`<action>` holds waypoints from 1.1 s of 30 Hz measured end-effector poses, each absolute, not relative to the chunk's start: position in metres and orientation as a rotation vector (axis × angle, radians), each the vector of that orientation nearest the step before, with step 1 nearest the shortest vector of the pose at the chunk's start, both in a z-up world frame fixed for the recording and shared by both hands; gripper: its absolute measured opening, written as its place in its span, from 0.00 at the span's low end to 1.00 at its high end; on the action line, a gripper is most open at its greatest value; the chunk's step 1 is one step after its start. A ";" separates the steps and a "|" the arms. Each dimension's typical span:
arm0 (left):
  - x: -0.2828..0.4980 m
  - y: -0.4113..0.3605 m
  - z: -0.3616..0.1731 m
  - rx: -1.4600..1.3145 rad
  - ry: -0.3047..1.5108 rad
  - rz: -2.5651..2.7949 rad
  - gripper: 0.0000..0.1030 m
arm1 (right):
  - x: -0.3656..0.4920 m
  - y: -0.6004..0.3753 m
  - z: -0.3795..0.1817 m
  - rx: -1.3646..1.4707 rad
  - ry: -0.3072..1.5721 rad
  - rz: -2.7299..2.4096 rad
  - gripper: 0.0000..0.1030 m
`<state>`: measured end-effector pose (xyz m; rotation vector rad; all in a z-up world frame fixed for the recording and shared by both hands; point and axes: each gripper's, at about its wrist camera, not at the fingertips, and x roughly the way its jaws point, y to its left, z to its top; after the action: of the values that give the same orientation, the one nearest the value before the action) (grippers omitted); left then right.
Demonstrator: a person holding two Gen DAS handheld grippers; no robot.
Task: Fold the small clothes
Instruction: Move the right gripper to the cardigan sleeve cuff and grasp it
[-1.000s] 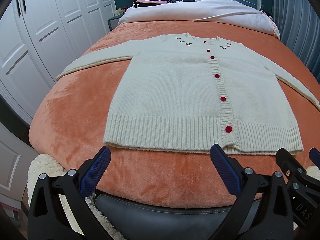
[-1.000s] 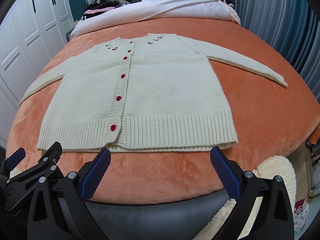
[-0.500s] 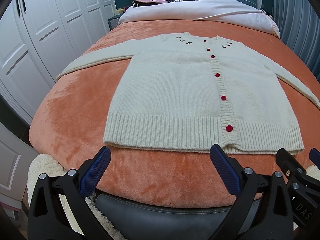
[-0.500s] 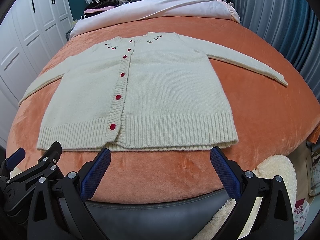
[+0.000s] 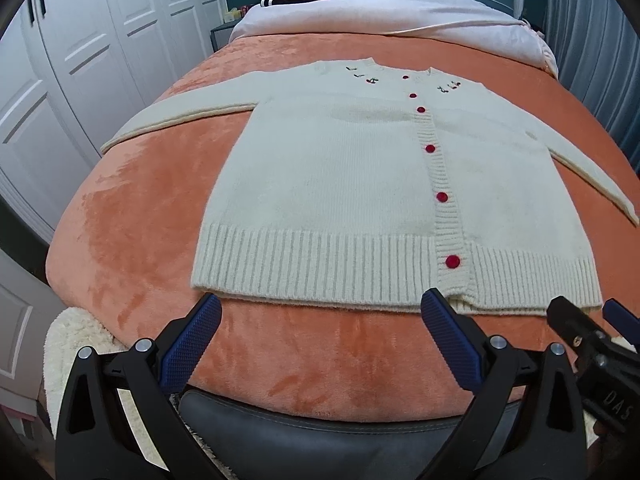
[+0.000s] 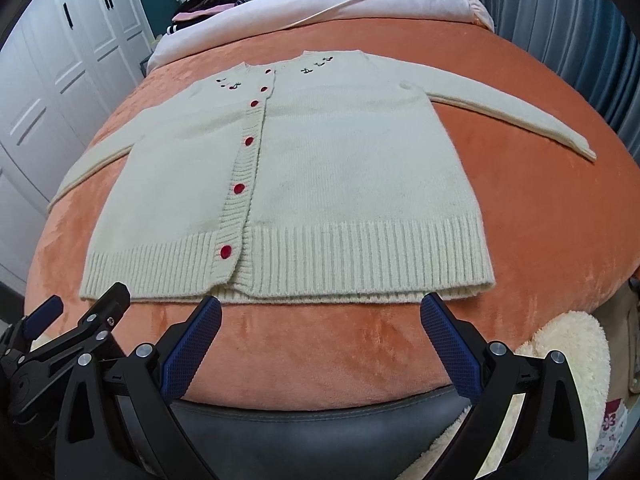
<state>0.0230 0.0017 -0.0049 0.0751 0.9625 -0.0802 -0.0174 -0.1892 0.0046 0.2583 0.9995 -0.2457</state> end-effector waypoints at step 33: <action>0.134 -0.029 -0.050 0.021 1.162 -0.060 0.95 | 0.113 -0.641 -0.037 0.548 0.970 -0.829 0.22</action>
<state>0.1339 -0.0289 -0.0498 0.0213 1.1619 -0.0603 0.1129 -0.6413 -0.0373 0.5480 0.9698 -0.8294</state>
